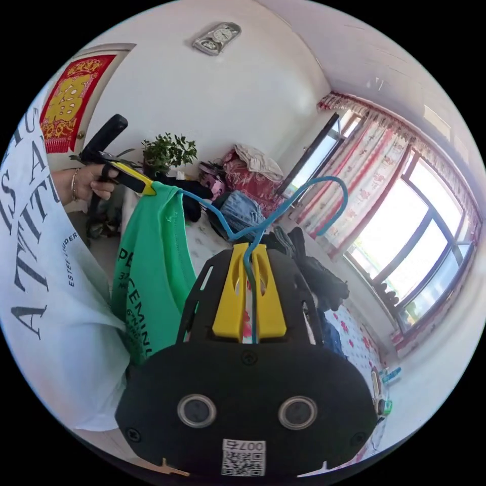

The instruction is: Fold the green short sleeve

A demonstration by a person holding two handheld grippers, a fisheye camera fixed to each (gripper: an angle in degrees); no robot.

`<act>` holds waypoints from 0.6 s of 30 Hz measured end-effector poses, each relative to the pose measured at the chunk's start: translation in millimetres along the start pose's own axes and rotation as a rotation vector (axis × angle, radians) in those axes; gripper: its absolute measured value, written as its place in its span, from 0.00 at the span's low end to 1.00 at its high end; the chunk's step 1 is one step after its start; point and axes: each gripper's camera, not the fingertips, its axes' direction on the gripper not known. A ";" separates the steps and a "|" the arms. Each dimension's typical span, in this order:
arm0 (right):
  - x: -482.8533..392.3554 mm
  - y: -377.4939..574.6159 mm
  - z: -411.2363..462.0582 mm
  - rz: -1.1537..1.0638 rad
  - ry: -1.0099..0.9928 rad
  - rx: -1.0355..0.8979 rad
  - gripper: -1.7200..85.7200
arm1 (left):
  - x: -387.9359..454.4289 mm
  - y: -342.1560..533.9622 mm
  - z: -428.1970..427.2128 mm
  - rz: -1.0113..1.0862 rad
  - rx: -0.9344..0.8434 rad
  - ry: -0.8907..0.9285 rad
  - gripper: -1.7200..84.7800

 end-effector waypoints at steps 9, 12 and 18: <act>121.8 45.6 36.2 0.372 -0.092 -0.095 0.02 | -203.1 -11.0 96.0 -0.218 -0.019 0.284 0.01; 146.5 59.8 39.3 0.491 -0.055 -0.099 0.02 | -256.2 -14.0 132.0 -0.325 -0.059 0.186 0.01; 235.8 154.8 15.3 1.046 0.104 -0.047 0.01 | -348.9 6.1 207.5 -0.560 -0.073 0.231 0.01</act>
